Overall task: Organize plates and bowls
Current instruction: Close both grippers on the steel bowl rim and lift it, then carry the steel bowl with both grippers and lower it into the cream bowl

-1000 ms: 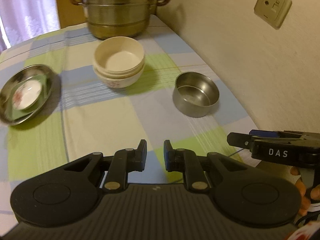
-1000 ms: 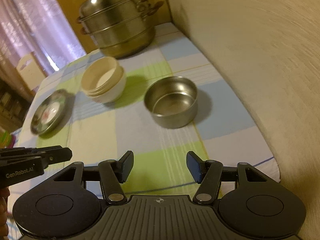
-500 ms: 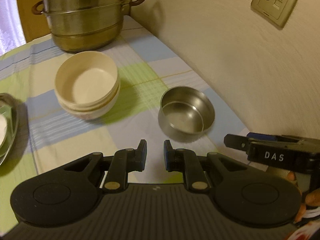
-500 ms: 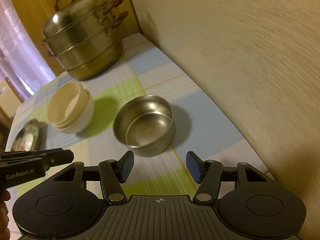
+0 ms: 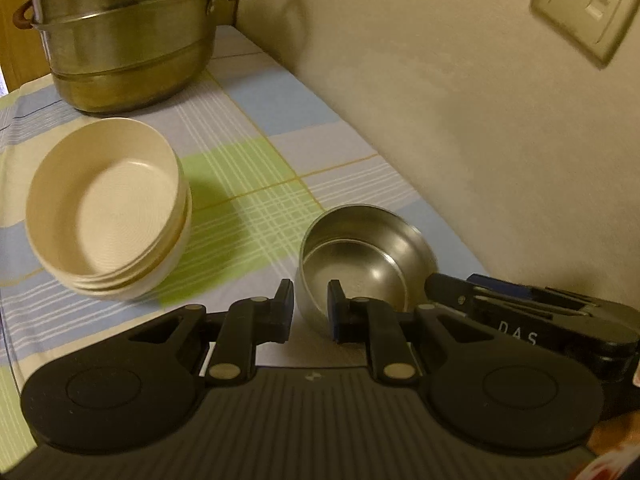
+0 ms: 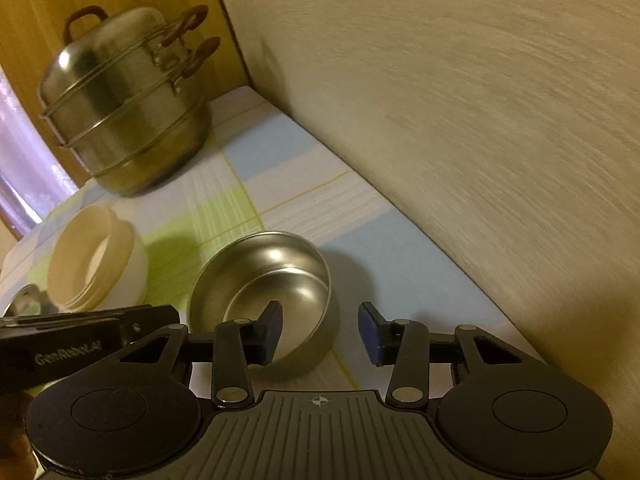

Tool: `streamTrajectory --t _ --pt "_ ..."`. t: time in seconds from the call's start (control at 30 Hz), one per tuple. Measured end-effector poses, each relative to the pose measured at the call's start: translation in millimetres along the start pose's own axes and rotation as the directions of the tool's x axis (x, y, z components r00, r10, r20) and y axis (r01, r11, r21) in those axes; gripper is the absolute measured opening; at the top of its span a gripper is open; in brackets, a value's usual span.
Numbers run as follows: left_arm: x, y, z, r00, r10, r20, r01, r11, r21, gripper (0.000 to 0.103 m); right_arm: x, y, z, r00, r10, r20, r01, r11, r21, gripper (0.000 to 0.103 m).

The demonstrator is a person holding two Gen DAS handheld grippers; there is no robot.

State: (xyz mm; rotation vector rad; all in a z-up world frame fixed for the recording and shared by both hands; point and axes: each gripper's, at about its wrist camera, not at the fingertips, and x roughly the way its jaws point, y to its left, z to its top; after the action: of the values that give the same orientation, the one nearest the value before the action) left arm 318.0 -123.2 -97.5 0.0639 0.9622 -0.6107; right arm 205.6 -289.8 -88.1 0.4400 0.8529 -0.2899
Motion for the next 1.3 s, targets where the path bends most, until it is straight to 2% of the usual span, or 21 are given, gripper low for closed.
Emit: streamTrajectory --t 0.27,0.53,0.7,0.77,0.8,1.03,1.3 --pt "26.0 3.8 8.1 0.999 0.02 -0.032 -0.02 1.0 -0.004 0.015 24.0 0.8 2.1 0.999 -0.031 -0.016 0.031 0.999 0.017 0.04" --pt "42.7 2.1 10.0 0.998 0.029 -0.049 -0.029 1.0 0.003 0.015 38.1 -3.0 -0.5 0.998 -0.053 -0.028 0.054 0.998 0.025 0.017" --pt "47.1 2.2 8.7 0.998 0.026 -0.059 -0.025 1.0 0.012 0.014 39.6 -1.3 0.7 0.999 -0.048 -0.024 0.049 0.999 0.011 0.011" --pt "48.3 1.1 8.5 0.998 0.021 -0.06 -0.02 1.0 0.017 0.012 38.9 0.3 0.6 0.998 -0.056 -0.022 0.056 0.998 0.0 0.01" --pt "48.5 0.7 8.1 0.998 0.016 -0.062 -0.015 1.0 0.019 0.008 38.9 0.8 0.7 0.998 -0.058 -0.022 0.058 0.998 -0.004 0.01" --pt "47.7 -1.6 3.9 0.998 0.023 -0.066 -0.021 0.999 0.042 0.008 37.7 3.8 1.4 0.998 -0.059 -0.02 0.058 0.998 -0.027 0.009" --pt "28.6 -2.0 0.5 0.999 0.016 -0.044 -0.014 0.999 0.036 0.008 22.8 10.3 3.9 0.999 -0.046 -0.011 0.045 0.998 -0.048 0.009"
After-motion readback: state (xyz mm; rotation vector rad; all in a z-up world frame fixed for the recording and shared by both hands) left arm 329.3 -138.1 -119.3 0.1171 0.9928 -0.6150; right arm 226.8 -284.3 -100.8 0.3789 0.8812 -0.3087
